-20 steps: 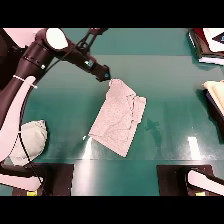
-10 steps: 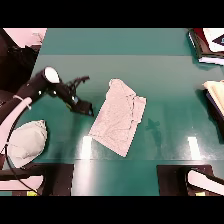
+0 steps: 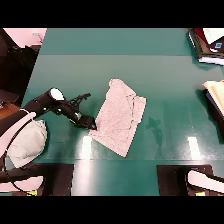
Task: Fold the shirts.
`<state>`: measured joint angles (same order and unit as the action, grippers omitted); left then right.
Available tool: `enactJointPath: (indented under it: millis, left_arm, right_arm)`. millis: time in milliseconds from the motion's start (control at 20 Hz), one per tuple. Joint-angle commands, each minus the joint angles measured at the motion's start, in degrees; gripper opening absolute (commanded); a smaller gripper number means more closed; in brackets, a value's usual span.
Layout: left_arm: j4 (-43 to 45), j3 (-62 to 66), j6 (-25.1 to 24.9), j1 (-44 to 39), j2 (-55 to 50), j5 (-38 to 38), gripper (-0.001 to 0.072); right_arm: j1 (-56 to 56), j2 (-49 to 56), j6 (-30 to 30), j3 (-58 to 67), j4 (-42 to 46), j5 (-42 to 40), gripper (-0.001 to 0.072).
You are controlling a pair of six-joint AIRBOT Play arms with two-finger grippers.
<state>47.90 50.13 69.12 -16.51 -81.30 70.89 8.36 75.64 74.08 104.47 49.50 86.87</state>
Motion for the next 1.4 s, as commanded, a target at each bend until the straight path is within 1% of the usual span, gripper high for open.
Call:
enactJointPath:
  millis: [0, 50, 100, 150, 200, 300, 400, 450, 500, 600, 650, 750, 900, 1050, 1200, 1350]
  left_arm:
    - [2.03, -0.66, 0.5, -5.29, 0.04, -4.2, 0.0637]
    - [3.17, -0.66, 2.01, -6.25, 0.04, -5.14, 0.0491]
    - [3.15, -0.59, 2.29, -6.43, 0.04, -5.03, 0.0242]
    - [3.45, -0.04, 2.36, -6.4, 0.07, -4.5, 0.0052]
    - [4.79, 1.16, 2.51, -6.4, 0.07, -3.52, 0.0023]
    - [10.75, 6.58, 4.31, -6.4, 0.83, -0.17, 0.0022]
    - [19.41, 13.81, 7.17, -6.4, 3.48, 1.75, 0.0023]
    - [23.96, 17.59, 7.63, -6.4, 5.01, 2.54, 0.0022]
    - [28.22, 21.59, 7.63, -6.4, 6.75, 3.52, 0.0023]
    - [34.88, 28.02, 7.63, -6.4, 9.9, 4.2, 0.0023]
    - [37.05, 30.25, 7.61, -6.4, 11.19, 4.09, 0.0023]
    - [38.4, 33.44, 7.58, -6.43, 12.9, 4.31, 0.0023]
    - [38.38, 34.29, 7.63, -6.43, 13.38, 5.55, 0.0023]
    - [38.38, 34.01, 7.61, -6.43, 13.2, 6.36, 0.0023]
    - [38.49, 34.01, 7.61, -6.4, 13.2, 6.01, 0.0023]
    - [38.49, 34.01, 7.61, -6.43, 13.2, 6.05, 0.0023]
  right_arm:
    - [-0.04, 0.66, 0.04, 0.04, -0.02, 0.66, 0.0012]
    - [-0.04, 0.66, 0.02, 0.04, -0.02, 0.68, 0.0012]
    - [-0.04, 0.66, 0.02, 0.04, -0.02, 0.72, 0.0012]
    - [-0.04, 0.66, 0.04, 0.04, -0.02, 0.7, 0.0012]
    - [-0.04, 0.7, 0.04, 0.04, -0.04, 0.7, 0.0012]
    - [-1.16, 0.83, 0.02, 0.04, 0.0, 0.68, 0.0012]
    - [-3.61, 1.86, 0.02, 0.04, 0.04, 0.76, 0.0013]
    - [-5.2, 2.84, 0.02, 0.04, 0.07, 0.74, 0.0016]
    - [-7.23, 4.31, 0.02, 0.04, 0.07, 0.68, 0.0049]
    - [-11.23, 8.52, 0.02, 0.04, 0.04, 0.48, 0.0376]
    - [-13.4, 10.99, 0.02, 0.04, 0.04, 0.46, 0.0396]
    - [-18.01, 16.79, 0.02, 0.04, 0.07, -0.5, 0.0396]
    - [-23.96, 25.81, 0.02, 0.04, 0.11, -2.45, 0.0396]
    - [-28.79, 33.29, 0.13, 0.04, -0.02, -0.46, 0.0395]
    - [-33.51, 36.98, 0.55, 0.04, 0.02, 2.99, 0.0396]
    - [-37.29, 37.81, 1.92, 0.0, 0.37, 2.69, 0.0395]
